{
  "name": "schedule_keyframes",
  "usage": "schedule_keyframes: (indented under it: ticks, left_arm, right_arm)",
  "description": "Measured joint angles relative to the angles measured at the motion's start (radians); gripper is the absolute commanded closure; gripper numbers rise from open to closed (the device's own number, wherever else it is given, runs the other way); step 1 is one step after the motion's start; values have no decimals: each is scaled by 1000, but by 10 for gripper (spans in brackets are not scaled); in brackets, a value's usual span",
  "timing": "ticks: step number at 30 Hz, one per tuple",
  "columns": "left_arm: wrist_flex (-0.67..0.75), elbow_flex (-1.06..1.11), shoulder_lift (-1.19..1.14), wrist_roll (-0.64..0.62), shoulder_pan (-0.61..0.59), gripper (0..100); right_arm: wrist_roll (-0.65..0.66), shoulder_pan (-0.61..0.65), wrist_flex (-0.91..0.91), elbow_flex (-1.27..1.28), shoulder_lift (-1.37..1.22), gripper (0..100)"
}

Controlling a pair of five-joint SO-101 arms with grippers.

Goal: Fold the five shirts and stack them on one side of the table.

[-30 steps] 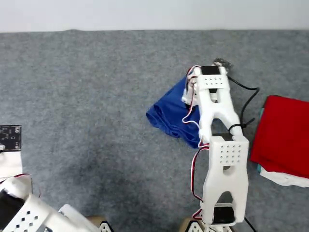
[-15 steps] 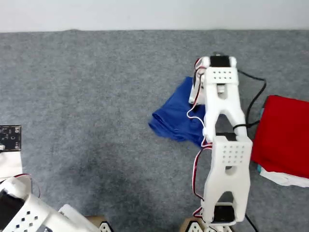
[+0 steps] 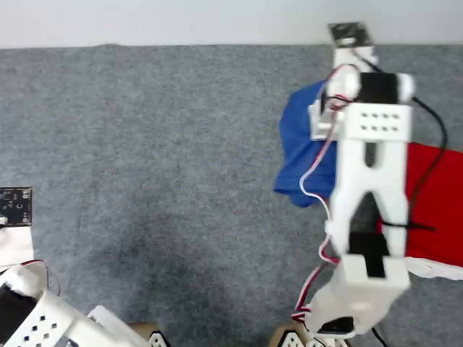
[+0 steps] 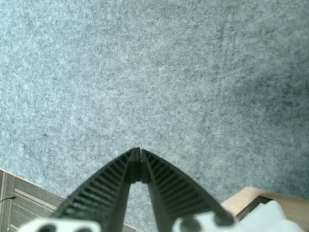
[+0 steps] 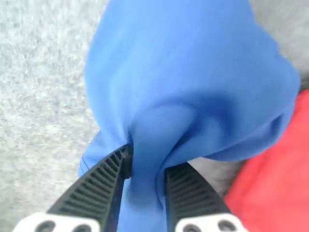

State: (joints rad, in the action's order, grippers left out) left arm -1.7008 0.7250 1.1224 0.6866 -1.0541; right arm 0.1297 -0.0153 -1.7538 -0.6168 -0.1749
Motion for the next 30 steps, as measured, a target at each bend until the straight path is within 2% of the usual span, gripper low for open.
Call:
schedule_keyframes:
  ticks: [8, 13, 30]
  left_arm:
    - [0, 3, 0, 0, 0, 995]
    - [0, 3, 0, 0, 0, 995]
    - [0, 3, 0, 0, 0, 995]
  right_arm:
    - [133, -184, -3, 8, 92, 991]
    - [230, -290, -3, 103, 106, 991]
    - [456, -555, 5, 130, 117, 990]
